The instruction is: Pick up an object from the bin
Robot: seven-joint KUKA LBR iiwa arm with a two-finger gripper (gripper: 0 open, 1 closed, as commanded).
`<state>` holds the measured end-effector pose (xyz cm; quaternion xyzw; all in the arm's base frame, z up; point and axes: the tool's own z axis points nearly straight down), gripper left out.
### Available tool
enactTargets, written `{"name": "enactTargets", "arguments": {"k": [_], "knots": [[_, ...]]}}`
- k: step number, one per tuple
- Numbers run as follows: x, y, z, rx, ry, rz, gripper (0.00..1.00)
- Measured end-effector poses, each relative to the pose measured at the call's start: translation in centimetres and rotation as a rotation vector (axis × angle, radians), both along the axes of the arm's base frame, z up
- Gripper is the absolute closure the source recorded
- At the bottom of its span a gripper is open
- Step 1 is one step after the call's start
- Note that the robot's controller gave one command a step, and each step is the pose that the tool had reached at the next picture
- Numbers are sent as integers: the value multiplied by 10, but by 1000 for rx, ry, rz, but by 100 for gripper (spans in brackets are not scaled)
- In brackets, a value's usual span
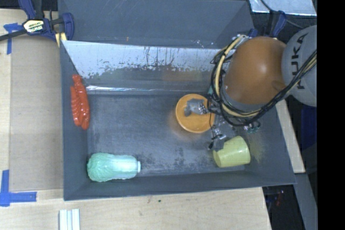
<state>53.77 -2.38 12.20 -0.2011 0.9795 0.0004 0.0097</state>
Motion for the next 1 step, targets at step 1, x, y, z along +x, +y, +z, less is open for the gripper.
{"name": "enactTargets", "arguments": {"k": [1], "knots": [[-24, -1, -44, 2, 11, 82, 0]]}}
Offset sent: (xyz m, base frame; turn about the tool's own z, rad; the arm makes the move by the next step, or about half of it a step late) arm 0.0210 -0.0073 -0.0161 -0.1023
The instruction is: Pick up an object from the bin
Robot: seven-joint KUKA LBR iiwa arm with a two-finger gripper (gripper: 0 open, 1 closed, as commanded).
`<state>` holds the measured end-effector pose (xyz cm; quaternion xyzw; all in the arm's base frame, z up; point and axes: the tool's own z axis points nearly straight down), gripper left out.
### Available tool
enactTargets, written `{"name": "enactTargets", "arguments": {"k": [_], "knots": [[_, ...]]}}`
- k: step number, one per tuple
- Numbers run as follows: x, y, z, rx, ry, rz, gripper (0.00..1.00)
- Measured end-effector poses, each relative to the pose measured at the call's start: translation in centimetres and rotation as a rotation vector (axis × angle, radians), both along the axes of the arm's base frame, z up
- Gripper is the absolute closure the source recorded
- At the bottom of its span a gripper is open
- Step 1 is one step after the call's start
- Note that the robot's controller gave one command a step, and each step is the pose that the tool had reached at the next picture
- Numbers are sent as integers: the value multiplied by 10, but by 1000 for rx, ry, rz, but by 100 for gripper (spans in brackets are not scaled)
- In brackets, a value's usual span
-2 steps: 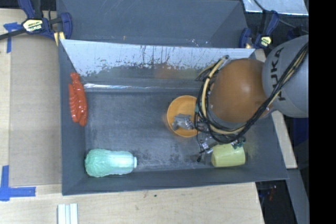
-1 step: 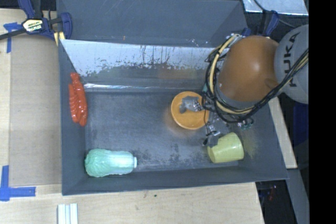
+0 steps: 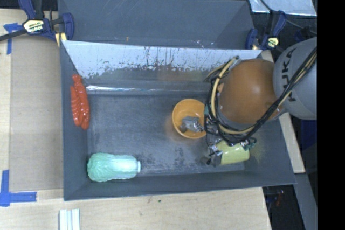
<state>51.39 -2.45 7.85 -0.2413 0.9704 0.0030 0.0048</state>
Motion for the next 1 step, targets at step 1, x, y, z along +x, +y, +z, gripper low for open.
{"name": "enactTargets", "arguments": {"k": [1], "knots": [[47, -7, 29, -4, -27, 16, 0]]}}
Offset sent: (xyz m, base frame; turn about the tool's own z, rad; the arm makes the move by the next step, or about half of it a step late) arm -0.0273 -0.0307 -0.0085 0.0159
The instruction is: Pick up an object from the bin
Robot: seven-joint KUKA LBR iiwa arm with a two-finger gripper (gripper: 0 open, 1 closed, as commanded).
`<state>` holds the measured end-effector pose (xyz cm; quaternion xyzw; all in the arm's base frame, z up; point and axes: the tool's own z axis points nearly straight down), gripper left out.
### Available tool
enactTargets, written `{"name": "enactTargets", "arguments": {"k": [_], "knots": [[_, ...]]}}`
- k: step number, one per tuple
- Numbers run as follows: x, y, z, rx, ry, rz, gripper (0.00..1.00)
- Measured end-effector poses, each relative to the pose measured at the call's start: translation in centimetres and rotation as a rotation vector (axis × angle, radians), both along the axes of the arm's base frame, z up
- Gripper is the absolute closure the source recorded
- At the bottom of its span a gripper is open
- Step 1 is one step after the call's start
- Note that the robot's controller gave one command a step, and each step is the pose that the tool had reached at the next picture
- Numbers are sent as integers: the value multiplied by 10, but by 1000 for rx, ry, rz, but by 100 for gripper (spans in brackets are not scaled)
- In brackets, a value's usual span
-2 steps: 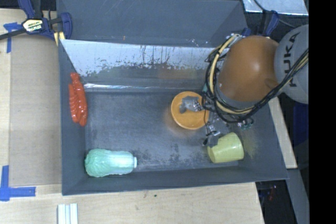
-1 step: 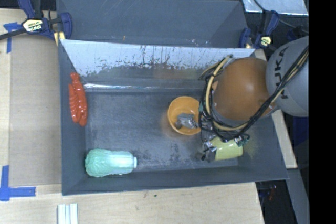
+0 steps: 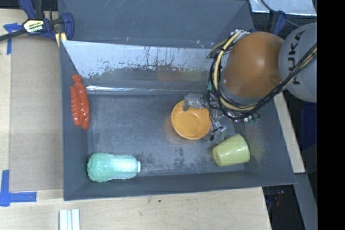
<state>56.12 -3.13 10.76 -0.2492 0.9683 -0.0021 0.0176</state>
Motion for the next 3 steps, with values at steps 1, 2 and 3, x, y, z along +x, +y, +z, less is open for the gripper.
{"name": "enactTargets", "arguments": {"k": [1, 2, 3], "knots": [[-72, -25, -37, 4, 26, -36, 0], [-41, -12, -34, 1, 20, -27, 0], [-30, 1, -10, -5, 24, 284, 100]]}}
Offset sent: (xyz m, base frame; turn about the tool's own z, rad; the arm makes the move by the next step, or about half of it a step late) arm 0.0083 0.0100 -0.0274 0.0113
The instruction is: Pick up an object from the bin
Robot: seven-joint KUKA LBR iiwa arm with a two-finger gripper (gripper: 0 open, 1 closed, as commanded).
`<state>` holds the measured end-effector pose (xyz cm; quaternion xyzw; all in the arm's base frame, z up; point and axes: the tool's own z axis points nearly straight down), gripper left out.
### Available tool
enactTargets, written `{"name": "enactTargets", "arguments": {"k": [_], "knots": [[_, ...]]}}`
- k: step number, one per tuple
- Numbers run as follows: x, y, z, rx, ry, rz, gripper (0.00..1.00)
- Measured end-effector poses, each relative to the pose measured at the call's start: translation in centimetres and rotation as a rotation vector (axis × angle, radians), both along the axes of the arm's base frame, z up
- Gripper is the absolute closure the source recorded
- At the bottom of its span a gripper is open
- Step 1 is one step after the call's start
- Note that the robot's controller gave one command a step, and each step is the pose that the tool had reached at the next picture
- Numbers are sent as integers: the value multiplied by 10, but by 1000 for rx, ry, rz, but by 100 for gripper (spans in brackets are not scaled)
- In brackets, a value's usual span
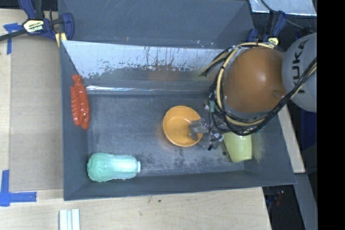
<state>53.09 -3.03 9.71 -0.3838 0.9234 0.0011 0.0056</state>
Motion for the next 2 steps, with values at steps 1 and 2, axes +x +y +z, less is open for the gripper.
{"name": "enactTargets", "arguments": {"k": [1, 2], "knots": [[0, 0, 0, 0, 0, -2, 100], [0, 3, 103, 1, 1, 20, 100]]}}
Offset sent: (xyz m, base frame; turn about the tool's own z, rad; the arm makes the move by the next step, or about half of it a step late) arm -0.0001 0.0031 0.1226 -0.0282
